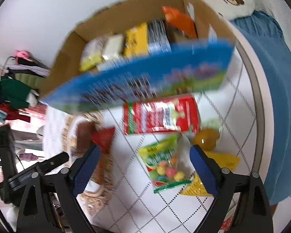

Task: Organize snacks
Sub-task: 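Withdraw both tools from the box back over the remaining snacks, then grasp the panda-print seed bag with the left tool while the right grasps the watermelon gum bag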

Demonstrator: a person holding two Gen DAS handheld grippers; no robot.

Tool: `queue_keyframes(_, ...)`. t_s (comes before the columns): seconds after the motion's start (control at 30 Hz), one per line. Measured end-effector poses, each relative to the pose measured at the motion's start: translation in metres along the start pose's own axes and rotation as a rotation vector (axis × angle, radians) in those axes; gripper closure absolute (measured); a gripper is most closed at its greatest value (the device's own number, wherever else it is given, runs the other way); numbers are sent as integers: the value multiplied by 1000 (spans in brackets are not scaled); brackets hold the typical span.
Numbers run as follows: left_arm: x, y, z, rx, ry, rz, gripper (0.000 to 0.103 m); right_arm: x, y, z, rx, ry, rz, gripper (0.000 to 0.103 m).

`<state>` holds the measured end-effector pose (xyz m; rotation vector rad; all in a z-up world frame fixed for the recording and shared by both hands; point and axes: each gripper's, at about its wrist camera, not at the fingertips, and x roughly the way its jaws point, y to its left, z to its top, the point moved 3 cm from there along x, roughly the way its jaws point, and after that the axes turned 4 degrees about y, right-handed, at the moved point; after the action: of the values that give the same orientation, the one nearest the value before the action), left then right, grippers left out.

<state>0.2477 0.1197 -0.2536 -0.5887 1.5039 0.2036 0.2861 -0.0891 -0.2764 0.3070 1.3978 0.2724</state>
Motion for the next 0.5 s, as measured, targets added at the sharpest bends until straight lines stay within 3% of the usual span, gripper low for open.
queue_keyframes(0.07, 27, 17, -4, -103, 58, -30, 10, 14, -3, -8, 2, 18, -15, 25)
queue_keyframes(0.2, 58, 34, -4, -232, 123, -58, 10, 40, -7, -19, 1, 54, -64, 25)
queue_keyframes(0.4, 69, 44, 1, -323, 111, -76, 10, 65, 0, -33, -54, 75, -135, 29)
queue_keyframes(0.5, 66, 47, 0, -272, 94, -56, 12, 73, 5, -40, -79, 87, -155, 37)
